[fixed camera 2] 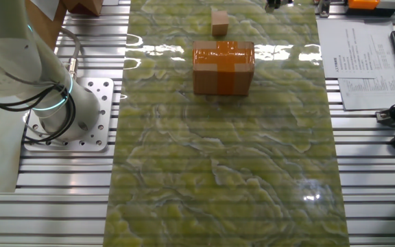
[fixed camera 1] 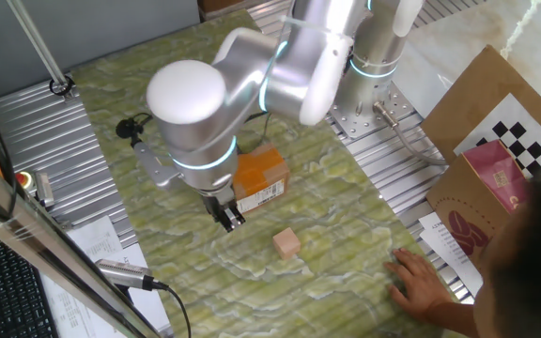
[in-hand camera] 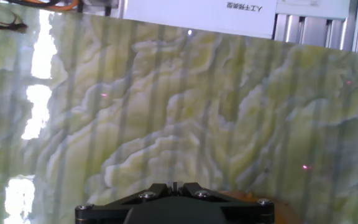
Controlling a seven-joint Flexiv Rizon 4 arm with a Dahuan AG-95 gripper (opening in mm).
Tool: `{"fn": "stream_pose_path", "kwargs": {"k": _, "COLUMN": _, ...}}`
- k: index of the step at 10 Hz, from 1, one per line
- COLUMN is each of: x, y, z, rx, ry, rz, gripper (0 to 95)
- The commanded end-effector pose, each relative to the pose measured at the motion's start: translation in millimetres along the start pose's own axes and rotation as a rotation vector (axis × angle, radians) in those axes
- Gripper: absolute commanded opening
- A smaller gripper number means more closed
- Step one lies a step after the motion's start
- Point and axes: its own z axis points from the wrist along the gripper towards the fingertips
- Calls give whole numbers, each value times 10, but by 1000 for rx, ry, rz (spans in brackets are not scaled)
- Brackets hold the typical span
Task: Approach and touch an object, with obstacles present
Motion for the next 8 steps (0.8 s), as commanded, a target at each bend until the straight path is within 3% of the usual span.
{"fn": "stream_pose_path", "kwargs": {"k": 1, "x": -13, "y": -35, "z": 38, "rx": 1, "ry": -3, "rz": -5, "gripper": 0}}
{"fn": "stream_pose_path", "kwargs": {"k": 4, "x": -74, "y": -31, "z": 150, "rx": -5, "ry": -21, "rz": -11, "gripper": 0}}
{"fn": "stream_pose_path", "kwargs": {"k": 8, "x": -35, "y": 179, "z": 237, "rx": -3, "ry": -13, "rz": -1, "gripper": 0}}
